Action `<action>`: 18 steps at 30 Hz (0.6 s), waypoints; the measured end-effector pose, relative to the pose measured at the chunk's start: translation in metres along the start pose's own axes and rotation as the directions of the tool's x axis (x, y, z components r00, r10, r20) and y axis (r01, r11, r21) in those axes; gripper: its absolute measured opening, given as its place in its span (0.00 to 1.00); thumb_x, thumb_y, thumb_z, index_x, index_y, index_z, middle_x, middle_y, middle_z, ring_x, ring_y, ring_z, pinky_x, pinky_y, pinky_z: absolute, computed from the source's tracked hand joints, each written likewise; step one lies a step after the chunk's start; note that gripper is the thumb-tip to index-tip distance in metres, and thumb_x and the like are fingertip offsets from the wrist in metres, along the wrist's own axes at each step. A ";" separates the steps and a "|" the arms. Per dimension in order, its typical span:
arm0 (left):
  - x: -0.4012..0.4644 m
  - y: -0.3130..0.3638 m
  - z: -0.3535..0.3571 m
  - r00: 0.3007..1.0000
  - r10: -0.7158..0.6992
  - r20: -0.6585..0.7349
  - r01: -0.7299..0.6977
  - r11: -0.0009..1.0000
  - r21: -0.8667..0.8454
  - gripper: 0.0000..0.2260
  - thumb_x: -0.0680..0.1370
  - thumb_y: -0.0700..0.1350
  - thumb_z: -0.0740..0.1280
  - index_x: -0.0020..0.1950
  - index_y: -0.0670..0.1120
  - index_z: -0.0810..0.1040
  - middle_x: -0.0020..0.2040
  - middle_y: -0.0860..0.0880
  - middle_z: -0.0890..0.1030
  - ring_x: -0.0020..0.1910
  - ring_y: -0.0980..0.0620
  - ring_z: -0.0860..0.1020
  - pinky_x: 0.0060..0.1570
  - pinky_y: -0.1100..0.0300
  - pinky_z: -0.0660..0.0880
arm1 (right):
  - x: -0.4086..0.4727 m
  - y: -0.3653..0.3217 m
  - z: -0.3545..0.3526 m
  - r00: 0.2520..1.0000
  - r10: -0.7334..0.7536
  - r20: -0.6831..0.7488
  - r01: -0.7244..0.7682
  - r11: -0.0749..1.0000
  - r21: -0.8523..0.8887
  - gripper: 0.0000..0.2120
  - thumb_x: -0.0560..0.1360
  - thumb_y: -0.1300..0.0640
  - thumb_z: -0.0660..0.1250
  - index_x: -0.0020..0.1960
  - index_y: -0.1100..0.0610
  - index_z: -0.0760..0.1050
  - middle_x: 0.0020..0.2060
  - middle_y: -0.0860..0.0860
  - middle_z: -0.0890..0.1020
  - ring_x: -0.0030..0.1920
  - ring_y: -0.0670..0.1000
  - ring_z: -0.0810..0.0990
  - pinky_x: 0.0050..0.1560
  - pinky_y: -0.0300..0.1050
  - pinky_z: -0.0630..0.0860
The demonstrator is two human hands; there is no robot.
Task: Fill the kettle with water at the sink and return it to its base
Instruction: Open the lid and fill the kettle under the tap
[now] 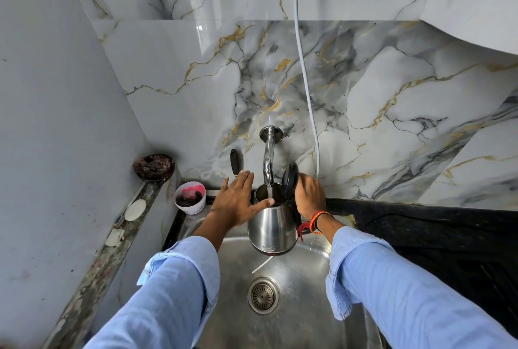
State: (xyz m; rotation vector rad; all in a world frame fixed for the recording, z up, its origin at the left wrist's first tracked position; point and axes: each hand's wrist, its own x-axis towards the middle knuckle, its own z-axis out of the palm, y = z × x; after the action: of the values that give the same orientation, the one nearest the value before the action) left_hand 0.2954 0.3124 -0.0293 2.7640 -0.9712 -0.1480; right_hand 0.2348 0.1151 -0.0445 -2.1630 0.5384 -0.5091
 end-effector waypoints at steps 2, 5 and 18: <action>0.000 -0.001 0.000 1.000 0.002 0.005 -0.002 1.000 0.008 0.46 0.76 0.74 0.49 0.83 0.43 0.49 0.83 0.45 0.52 0.82 0.50 0.48 0.79 0.42 0.45 | 0.000 0.001 0.000 1.000 0.000 -0.006 0.000 1.000 0.007 0.22 0.76 0.45 0.49 0.42 0.57 0.76 0.40 0.59 0.81 0.40 0.56 0.76 0.38 0.46 0.69; 0.001 -0.003 -0.001 1.000 0.009 0.011 -0.009 1.000 0.028 0.46 0.77 0.74 0.49 0.83 0.42 0.49 0.83 0.45 0.52 0.82 0.49 0.48 0.79 0.43 0.45 | 0.000 0.002 -0.001 1.000 0.013 -0.019 -0.013 1.000 0.016 0.22 0.76 0.45 0.50 0.43 0.57 0.76 0.42 0.59 0.81 0.41 0.53 0.73 0.41 0.46 0.67; 0.003 -0.007 -0.006 1.000 0.020 0.024 -0.020 0.999 0.033 0.45 0.77 0.73 0.49 0.82 0.41 0.49 0.83 0.44 0.51 0.82 0.49 0.47 0.79 0.43 0.45 | 0.001 -0.001 -0.001 1.000 0.021 -0.009 -0.021 1.000 -0.012 0.23 0.76 0.44 0.49 0.44 0.57 0.76 0.44 0.61 0.81 0.46 0.61 0.76 0.48 0.56 0.74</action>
State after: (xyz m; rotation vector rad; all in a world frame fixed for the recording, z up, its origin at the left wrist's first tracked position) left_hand 0.3028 0.3173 -0.0254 2.7879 -1.0162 -0.1639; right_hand 0.2356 0.1142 -0.0428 -2.1650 0.5704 -0.5055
